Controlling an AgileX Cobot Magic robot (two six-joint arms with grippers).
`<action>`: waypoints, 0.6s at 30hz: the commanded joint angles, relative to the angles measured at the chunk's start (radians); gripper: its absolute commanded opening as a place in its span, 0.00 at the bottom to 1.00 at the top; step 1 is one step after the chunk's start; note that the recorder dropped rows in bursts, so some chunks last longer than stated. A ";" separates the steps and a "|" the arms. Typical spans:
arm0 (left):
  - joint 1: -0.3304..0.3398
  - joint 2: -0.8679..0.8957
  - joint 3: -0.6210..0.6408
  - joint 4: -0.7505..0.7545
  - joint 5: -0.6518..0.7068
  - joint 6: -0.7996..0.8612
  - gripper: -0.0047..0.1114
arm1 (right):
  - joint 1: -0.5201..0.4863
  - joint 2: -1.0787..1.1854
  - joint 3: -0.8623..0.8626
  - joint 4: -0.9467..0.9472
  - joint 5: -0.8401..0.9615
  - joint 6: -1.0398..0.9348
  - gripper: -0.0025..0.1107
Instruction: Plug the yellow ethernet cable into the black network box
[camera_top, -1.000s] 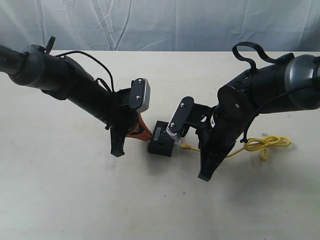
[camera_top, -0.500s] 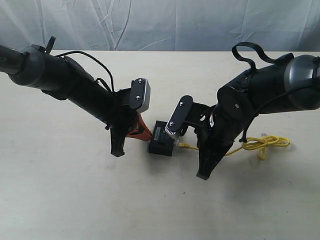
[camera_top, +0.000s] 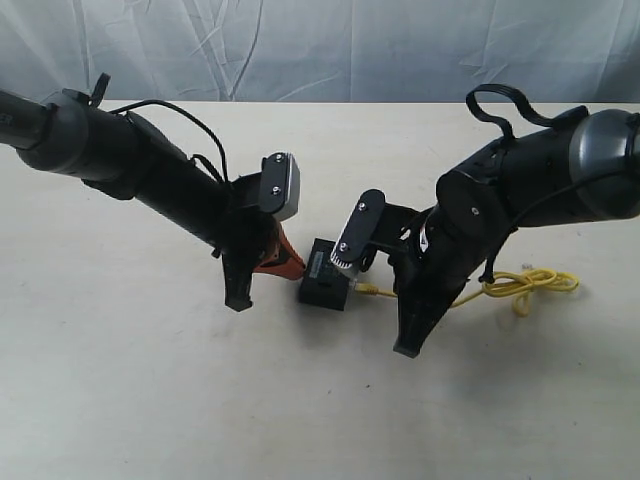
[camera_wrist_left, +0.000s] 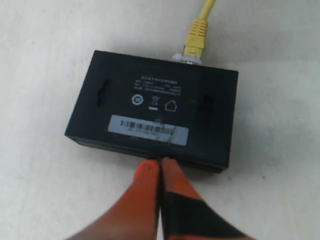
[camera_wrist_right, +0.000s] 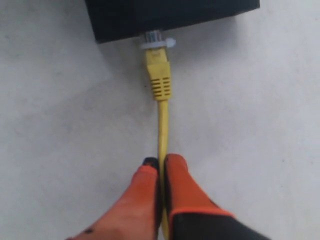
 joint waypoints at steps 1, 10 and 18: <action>-0.001 -0.001 -0.003 -0.002 0.052 -0.006 0.04 | 0.002 0.017 -0.004 0.111 -0.063 -0.091 0.02; -0.001 0.022 -0.003 0.002 0.072 -0.006 0.04 | 0.002 0.028 -0.004 0.115 -0.096 -0.096 0.02; -0.001 0.034 -0.003 0.004 0.117 0.009 0.04 | 0.002 0.034 -0.004 0.177 -0.132 -0.250 0.02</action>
